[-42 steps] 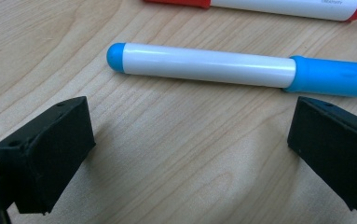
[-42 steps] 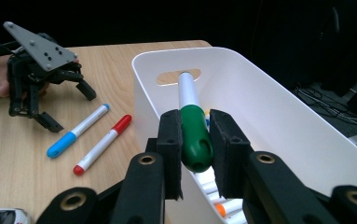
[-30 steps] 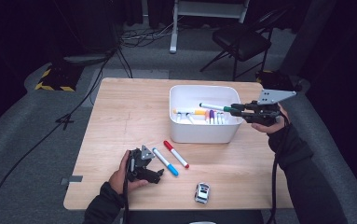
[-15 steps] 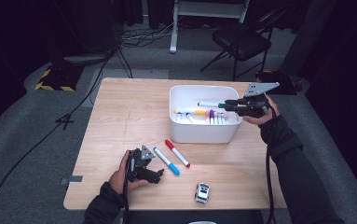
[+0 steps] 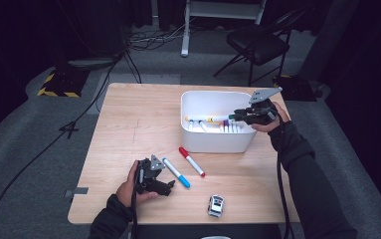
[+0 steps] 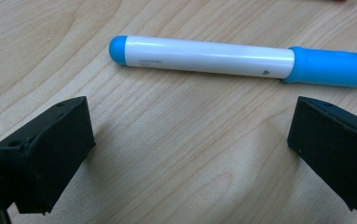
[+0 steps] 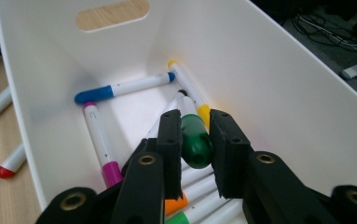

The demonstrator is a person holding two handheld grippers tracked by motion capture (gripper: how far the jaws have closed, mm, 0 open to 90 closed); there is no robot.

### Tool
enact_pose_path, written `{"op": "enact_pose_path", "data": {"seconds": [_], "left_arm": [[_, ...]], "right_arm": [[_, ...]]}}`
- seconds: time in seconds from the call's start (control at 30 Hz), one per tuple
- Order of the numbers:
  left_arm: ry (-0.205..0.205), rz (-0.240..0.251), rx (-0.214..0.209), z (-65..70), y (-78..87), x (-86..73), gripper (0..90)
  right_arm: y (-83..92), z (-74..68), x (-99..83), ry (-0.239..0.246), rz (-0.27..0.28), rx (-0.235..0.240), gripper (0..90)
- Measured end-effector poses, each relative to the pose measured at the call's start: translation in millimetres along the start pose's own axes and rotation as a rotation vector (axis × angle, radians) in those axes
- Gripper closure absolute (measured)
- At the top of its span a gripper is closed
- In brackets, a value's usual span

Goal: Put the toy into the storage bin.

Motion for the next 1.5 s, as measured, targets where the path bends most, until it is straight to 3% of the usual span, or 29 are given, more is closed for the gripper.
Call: {"op": "enact_pose_path", "data": {"seconds": [0.5, 0.8, 1.03, 1.23, 1.33, 1.5], "left_arm": [[0.0, 0.0, 0.0, 0.0, 0.0, 0.0, 0.5], [0.0, 0.0, 0.0, 0.0, 0.0, 0.0, 0.5], [0.001, 0.001, 0.0, 0.0, 0.0, 0.1, 0.5], [0.0, 0.0, 0.0, 0.0, 0.0, 0.1, 0.5], [0.0, 0.0, 0.0, 0.0, 0.0, 0.0, 0.5], [-0.001, 0.001, 0.003, -0.2, 0.0, 0.1, 0.5]], "right_arm": [[1.5, -0.4, -20.2, 0.039, -0.165, 0.02, 75.0], [8.0, 11.4, -28.1, -0.006, -0.2, -0.027, 74.9], [15.1, 16.1, -29.6, -0.022, -0.19, -0.046, 72.5], [20.9, 15.2, -23.6, -0.046, -0.126, -0.047, 65.3], [25.7, 10.7, -16.7, -0.07, -0.055, -0.045, 62.3], [40.2, -6.4, -5.0, -0.062, 0.097, -0.012, 57.0]]}}
Point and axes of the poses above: each handheld gripper's, and its own axes: y roughly backward along the jaws, x roughly out of its top, z roughly to its right, the point moved 10 cm from there along -y, roughly forward along the jaws, and after that the axes turned 5 degrees about x, right-handed, at the moved point
